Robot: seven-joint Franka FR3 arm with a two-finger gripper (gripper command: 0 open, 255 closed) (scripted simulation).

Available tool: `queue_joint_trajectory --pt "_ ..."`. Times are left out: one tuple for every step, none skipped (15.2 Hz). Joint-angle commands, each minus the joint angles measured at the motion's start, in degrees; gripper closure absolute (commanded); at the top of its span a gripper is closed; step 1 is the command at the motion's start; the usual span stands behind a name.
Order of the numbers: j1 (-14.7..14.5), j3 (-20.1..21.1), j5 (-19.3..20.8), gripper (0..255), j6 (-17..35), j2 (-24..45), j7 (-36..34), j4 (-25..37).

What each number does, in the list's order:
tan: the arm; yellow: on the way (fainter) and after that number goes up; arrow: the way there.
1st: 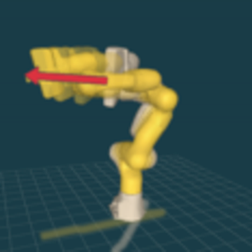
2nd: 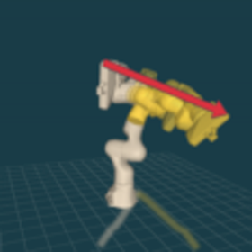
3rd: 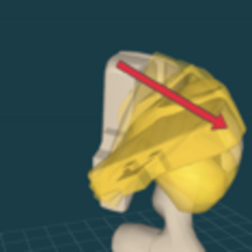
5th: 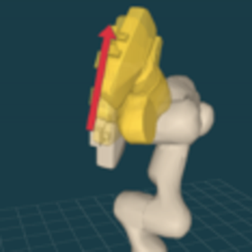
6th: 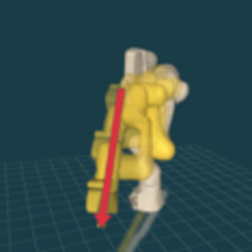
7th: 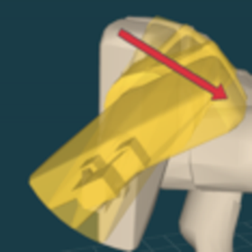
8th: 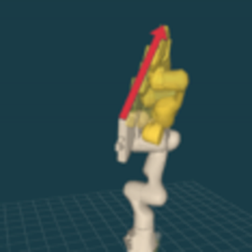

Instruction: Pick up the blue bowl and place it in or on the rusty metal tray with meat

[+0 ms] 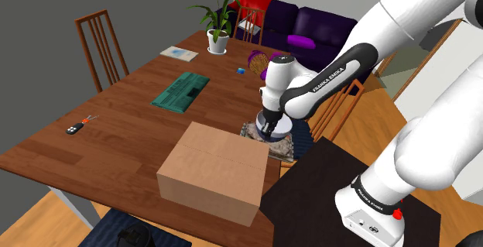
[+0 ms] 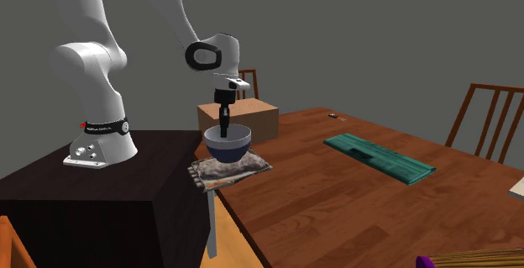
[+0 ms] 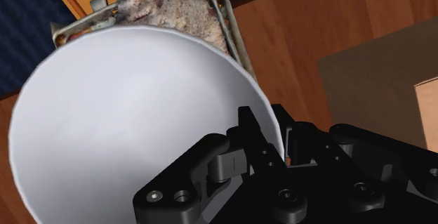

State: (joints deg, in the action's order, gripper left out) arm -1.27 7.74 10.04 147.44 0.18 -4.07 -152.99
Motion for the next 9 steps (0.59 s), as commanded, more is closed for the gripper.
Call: queue_joint_trajectory --pt "0.05 -0.05 0.03 255 0.07 0.06 0.0 0.02" --pt "0.05 -0.04 0.03 255 0.07 0.06 0.0 0.02" --pt "0.05 -0.05 0.02 0 0.07 0.04 0.02 0.01" --pt "0.05 -0.04 0.0 0 0.04 0.02 0.02 0.0" --pt "0.05 -0.04 0.01 0 0.05 0.01 0.02 0.0" --pt "0.05 -0.04 0.01 0 0.05 0.01 0.02 0.0" --pt "0.05 -0.04 0.01 0 0.05 0.01 0.02 0.0" --pt "0.05 -0.04 0.02 0 0.07 0.06 0.0 0.02" --pt "-0.14 0.17 -1.12 0 -2.21 -1.97 0.79 0.33"
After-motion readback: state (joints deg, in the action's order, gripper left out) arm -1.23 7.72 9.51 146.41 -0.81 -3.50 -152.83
